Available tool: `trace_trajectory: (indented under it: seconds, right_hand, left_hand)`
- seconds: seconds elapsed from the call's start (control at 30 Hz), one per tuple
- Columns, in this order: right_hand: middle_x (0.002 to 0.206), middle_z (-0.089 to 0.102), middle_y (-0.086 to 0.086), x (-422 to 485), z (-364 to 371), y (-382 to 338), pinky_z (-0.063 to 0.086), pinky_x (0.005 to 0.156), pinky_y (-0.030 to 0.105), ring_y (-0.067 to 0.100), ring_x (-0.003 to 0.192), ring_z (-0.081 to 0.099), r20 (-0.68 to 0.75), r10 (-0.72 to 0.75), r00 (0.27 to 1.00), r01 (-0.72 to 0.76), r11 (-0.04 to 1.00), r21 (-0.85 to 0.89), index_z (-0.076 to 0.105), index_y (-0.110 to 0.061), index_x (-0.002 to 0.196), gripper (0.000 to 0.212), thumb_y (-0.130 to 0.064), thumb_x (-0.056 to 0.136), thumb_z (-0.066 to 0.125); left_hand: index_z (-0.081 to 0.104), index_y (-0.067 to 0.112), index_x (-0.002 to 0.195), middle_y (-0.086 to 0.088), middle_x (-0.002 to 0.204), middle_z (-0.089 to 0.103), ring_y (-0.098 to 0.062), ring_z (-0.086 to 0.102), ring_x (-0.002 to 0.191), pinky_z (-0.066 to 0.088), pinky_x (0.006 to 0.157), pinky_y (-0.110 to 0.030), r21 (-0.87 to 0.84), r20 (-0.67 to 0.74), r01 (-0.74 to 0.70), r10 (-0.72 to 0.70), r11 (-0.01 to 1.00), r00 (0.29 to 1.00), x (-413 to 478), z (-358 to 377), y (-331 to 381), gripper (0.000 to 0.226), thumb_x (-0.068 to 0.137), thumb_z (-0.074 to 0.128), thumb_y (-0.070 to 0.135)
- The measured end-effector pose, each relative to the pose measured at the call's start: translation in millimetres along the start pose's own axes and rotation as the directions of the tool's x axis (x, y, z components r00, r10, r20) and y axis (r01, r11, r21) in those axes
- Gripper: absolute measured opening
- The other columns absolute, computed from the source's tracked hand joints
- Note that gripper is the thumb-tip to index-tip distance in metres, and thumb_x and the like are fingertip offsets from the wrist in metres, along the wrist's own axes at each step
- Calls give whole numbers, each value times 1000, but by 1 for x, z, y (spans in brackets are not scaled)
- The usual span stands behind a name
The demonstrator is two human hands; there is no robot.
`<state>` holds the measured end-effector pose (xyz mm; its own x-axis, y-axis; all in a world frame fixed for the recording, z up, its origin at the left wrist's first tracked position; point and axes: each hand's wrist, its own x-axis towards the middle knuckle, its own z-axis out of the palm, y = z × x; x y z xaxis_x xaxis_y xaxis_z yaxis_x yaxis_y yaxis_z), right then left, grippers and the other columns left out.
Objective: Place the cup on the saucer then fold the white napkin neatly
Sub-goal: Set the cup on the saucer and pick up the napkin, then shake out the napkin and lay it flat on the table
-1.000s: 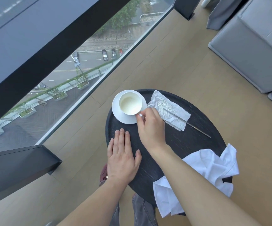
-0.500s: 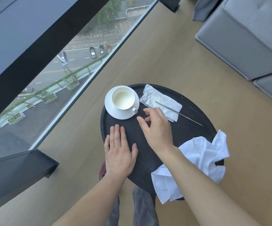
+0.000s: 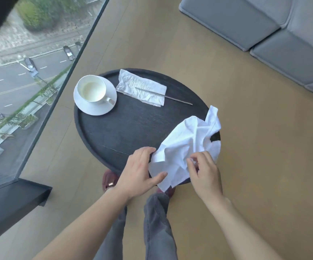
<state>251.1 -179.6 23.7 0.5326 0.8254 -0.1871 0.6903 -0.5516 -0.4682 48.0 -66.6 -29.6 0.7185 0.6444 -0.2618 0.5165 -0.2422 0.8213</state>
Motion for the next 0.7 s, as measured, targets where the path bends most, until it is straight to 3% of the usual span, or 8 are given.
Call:
trace_trajectory:
  seconds: [0.07,0.17,0.3,0.47,0.6,0.7]
  right_hand:
    - [95,57,-7,-7,9,10,51,70,39,17,84,56,2,20,1000,-20,999,-50,60,-20,95,10,-29,92,62]
    - [107,59,-3,-9,18,23,49,81,37,21,98,52,82,-6,997,15,994,-111,63,-19,103,25,-26,83,76]
    - [110,58,4,-6,26,36,48,86,38,27,102,51,119,-32,992,53,982,-181,64,-11,101,28,-18,80,81]
    - [96,65,11,0,23,44,49,77,45,35,88,56,2,-125,992,125,987,-106,67,-2,90,9,5,84,66]
    - [94,60,3,3,1,49,47,75,39,28,88,53,-14,-137,990,138,989,58,62,-6,90,8,-8,95,57]
    - [93,53,-2,8,-20,49,43,72,24,18,84,53,-35,-53,998,60,969,240,59,-7,87,18,-18,100,52]
  left_hand:
    - [53,14,125,-4,125,60,-27,56,113,48,96,-45,19,-82,-60,61,998,995,4,5,7,54,86,77,43]
    - [54,19,114,-7,114,61,-31,59,99,51,84,-49,87,-195,-147,161,985,967,13,8,9,32,91,75,27]
    - [64,15,101,-3,103,61,-27,56,91,50,80,-43,115,-157,-217,233,969,960,24,3,9,10,101,63,25]
    - [52,32,91,11,88,62,-13,56,82,47,72,-26,-80,-158,-14,2,997,987,27,-17,18,13,101,60,33]
    - [51,31,87,20,73,58,-5,48,63,40,58,-13,-276,-245,49,-119,960,962,29,-32,30,17,102,59,33]
    - [50,28,86,21,66,50,-3,41,61,36,57,-17,-361,-304,52,-170,931,937,33,-38,41,18,102,59,32]
